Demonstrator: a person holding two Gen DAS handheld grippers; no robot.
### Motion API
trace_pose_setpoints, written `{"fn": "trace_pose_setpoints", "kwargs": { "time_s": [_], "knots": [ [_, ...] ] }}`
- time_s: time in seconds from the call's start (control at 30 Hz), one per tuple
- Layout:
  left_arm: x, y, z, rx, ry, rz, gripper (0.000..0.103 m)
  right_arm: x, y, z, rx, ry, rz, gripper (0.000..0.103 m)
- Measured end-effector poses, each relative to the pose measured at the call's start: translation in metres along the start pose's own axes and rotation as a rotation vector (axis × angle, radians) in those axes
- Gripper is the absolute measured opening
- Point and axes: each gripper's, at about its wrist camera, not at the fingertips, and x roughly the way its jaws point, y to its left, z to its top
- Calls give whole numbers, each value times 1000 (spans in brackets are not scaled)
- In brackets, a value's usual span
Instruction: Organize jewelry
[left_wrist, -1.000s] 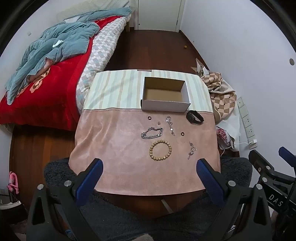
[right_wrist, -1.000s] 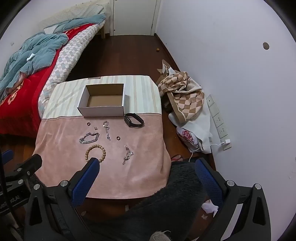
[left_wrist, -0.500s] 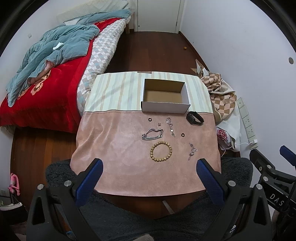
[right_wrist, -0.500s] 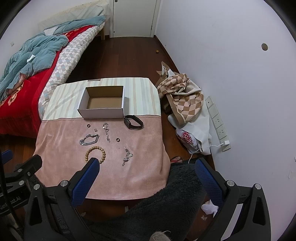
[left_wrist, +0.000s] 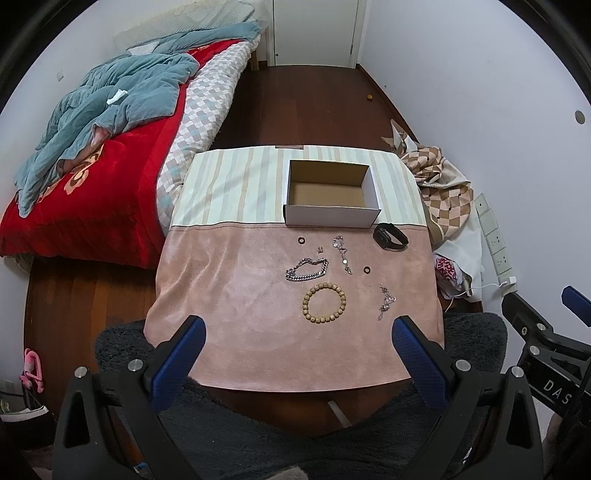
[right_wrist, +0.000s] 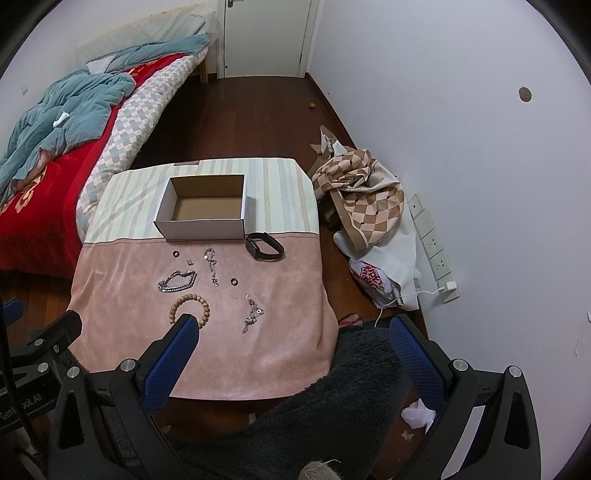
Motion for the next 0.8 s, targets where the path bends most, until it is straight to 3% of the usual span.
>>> {"fn": "trace_pose_setpoints", "kwargs": {
  "time_s": [0.8],
  "knots": [
    [-5, -5, 2, 9, -13, 6, 103, -5, 0, -3, -10, -20, -7, 103]
  ]
}}
